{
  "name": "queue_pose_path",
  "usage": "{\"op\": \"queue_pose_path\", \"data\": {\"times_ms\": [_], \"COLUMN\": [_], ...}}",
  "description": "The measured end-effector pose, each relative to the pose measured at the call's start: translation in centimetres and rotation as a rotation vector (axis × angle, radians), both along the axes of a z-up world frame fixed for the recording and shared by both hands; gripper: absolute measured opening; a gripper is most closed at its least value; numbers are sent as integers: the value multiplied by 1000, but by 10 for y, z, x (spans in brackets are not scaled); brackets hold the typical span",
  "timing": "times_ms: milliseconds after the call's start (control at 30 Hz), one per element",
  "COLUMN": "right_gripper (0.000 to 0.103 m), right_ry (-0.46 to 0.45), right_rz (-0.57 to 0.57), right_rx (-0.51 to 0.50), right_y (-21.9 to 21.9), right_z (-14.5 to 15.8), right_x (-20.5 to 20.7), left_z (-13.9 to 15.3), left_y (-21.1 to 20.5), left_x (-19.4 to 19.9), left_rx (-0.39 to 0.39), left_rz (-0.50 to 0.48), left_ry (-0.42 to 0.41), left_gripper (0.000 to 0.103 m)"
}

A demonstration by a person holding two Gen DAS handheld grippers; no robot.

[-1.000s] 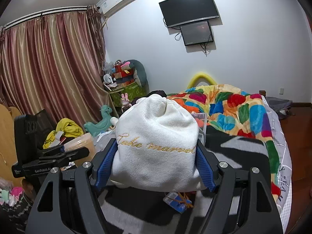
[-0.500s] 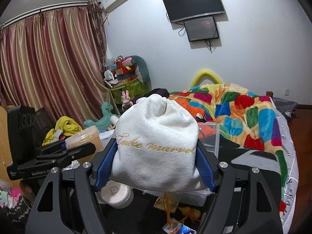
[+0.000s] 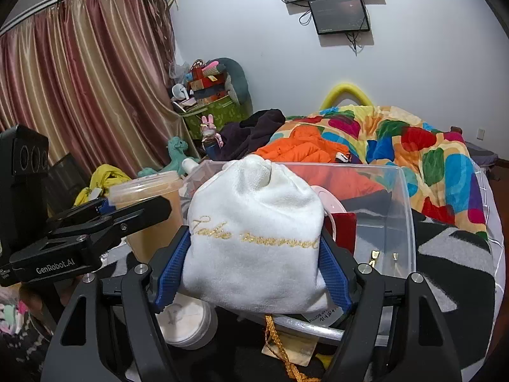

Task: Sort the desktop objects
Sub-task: 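Carry tub over bin and open left gripper while right gripper drops pouch in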

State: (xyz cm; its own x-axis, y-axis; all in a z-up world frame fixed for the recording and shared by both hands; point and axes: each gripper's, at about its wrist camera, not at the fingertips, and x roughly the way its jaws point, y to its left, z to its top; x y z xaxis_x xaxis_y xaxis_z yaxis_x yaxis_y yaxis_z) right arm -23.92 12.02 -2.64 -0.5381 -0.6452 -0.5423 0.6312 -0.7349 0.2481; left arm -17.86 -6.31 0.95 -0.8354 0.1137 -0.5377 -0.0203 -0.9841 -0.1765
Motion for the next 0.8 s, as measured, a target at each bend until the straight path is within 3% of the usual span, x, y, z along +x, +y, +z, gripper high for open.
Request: {"op": "queue_pose_path", "data": {"times_ms": [167, 433, 800], "right_gripper": [73, 76, 75], "right_ry": [32, 52, 95], "right_rz": [-17, -9, -30], "right_rx": [48, 86, 112], "right_y": [-5, -9, 1], "right_z": [-3, -9, -1], "right_x": [0, 2, 21], "left_z": [-9, -19, -12], "left_y": [2, -4, 22], "left_x": [-8, -15, 7], "left_rx": [-10, 35, -88], "left_rz": [1, 12, 12], "left_ry": [-22, -51, 13], "left_gripper": [65, 65, 67]}}
